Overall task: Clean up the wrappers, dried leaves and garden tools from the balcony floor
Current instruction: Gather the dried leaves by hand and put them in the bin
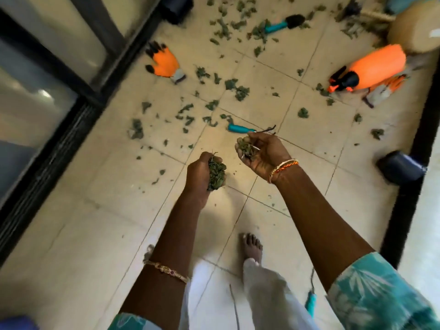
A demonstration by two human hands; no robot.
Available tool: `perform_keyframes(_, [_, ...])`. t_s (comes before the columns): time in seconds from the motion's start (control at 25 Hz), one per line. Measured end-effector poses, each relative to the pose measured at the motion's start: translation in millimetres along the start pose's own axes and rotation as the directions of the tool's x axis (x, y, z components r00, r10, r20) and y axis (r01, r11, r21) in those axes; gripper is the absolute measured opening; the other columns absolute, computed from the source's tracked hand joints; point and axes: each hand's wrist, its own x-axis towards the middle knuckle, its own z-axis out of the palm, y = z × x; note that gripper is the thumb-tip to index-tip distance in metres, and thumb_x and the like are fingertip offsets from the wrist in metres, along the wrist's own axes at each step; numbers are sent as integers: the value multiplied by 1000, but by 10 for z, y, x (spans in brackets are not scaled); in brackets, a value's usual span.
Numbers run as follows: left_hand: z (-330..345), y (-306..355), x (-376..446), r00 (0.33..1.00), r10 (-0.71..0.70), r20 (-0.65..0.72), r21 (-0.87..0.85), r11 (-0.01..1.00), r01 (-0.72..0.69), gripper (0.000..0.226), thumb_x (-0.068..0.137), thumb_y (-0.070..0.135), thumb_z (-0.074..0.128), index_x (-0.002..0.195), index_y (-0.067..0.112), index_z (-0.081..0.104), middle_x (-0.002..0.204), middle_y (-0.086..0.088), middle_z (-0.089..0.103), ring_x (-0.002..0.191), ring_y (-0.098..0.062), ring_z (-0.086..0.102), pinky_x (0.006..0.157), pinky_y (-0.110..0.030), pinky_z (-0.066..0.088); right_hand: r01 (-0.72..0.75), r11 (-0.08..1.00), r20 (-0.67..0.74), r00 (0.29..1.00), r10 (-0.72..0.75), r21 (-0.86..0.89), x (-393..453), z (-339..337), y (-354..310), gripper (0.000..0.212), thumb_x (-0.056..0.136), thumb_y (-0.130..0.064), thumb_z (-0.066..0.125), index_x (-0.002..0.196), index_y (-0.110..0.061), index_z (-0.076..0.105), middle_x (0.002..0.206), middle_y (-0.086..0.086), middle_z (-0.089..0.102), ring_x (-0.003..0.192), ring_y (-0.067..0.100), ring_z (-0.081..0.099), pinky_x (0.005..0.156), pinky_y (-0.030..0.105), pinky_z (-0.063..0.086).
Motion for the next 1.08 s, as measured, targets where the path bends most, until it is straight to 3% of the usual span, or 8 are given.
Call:
perform_keyframes(0.16, [-461,205,-969,991,3,-130,-281,959,-39,35,96,16,40,64,8,51,42,-1,49,31,-15,39,37,-14,31,-126,949,13,991,135,-288,-668,757,301,35,92,-22,55,60,-13,45,54,2,47,54,13,44,46,19,44])
perform_keyframes(0.28, [-959,206,-1514,980,-8,-197,-443,893,-82,33,95,15,38,65,8,49,42,1,45,31,-14,35,38,-15,28,-195,855,75,962,261,-481,-1054,1221,720,45,91,-26,55,49,-16,42,57,1,36,52,12,36,47,20,36])
perform_keyframes(0.52, [-2272,-181,-1980,916,-91,-391,-689,688,-226,34,95,20,33,72,7,54,62,-6,45,50,-18,34,45,-22,28,-209,441,84,826,557,-873,-1331,2019,2115,37,93,-20,51,57,-14,41,52,1,48,47,13,49,49,20,42])
perform_keyframes(0.88, [-4553,-982,-2407,742,-307,-597,-794,362,-489,29,93,18,34,75,10,55,57,-3,60,41,-16,51,44,-17,37,-129,13,-78,675,734,-992,-1220,2865,4776,35,94,-18,48,60,-13,43,54,0,49,48,11,50,47,18,44])
perform_keyframes(1.08, [-5744,-1410,-2423,694,-306,-651,-758,225,-612,27,91,17,29,69,13,44,55,-2,46,39,-13,44,41,-16,31,-19,-102,-89,670,737,-995,-1180,3136,6217,31,93,-15,48,62,-11,46,59,3,48,50,13,47,44,18,43])
